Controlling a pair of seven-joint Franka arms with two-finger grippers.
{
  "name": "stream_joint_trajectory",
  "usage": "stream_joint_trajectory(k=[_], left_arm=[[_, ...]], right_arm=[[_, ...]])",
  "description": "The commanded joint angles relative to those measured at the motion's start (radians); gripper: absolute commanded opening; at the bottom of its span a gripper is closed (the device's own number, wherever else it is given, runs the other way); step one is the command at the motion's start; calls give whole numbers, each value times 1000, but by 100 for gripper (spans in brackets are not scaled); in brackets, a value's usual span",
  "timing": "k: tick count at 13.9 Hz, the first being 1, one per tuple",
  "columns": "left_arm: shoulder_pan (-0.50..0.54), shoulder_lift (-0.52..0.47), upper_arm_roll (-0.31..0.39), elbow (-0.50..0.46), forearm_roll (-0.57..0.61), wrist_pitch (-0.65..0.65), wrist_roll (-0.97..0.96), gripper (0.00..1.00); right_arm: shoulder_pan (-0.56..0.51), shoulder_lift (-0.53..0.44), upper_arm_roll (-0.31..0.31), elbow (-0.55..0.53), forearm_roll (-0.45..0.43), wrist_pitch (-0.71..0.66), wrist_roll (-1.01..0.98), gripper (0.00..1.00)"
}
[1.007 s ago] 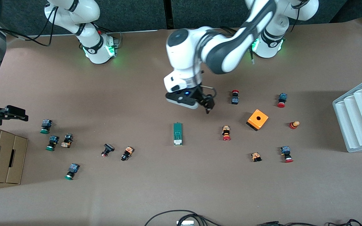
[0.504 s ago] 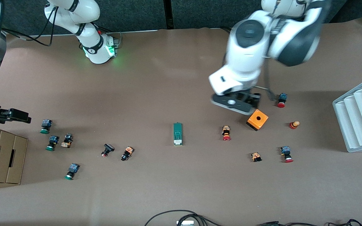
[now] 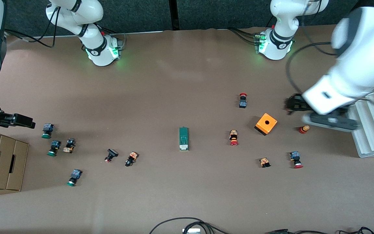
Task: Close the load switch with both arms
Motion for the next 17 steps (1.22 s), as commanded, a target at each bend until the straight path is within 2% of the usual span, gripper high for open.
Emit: stream_joint_trajectory(k=[1, 5, 6, 7, 8, 9, 11, 12, 17], left_arm=[[37, -45, -12, 1, -4, -68, 13, 100], [46, -63, -11, -8, 39, -85, 15, 100], [30, -94, 36, -28, 39, -80, 13, 100], [-40, -112, 104, -52, 39, -80, 10, 100], [-103, -132, 200, -80, 29, -74, 10, 100], [-125, -158, 251, -118, 1, -69, 12, 100], [-129, -235, 284, -234, -22, 5, 12, 100], [-156, -253, 319, -261, -22, 29, 13, 100], [-182, -252, 324, -247, -17, 0, 13, 100]], right_arm=[[3, -11, 0, -8, 18, 6, 15, 100], [7, -8, 2, -8, 58, 8, 8, 100], [10, -9, 2, -8, 58, 8, 6, 100], [10, -10, 2, -8, 58, 8, 5, 100], [12, -11, 2, -7, 55, 9, 6, 100], [13, -11, 0, -7, 55, 9, 6, 100], [9, -10, -1, -7, 56, 8, 6, 100], [7, -10, -1, -7, 55, 8, 5, 100], [7, -10, 0, -1, 50, 9, -1, 100]])
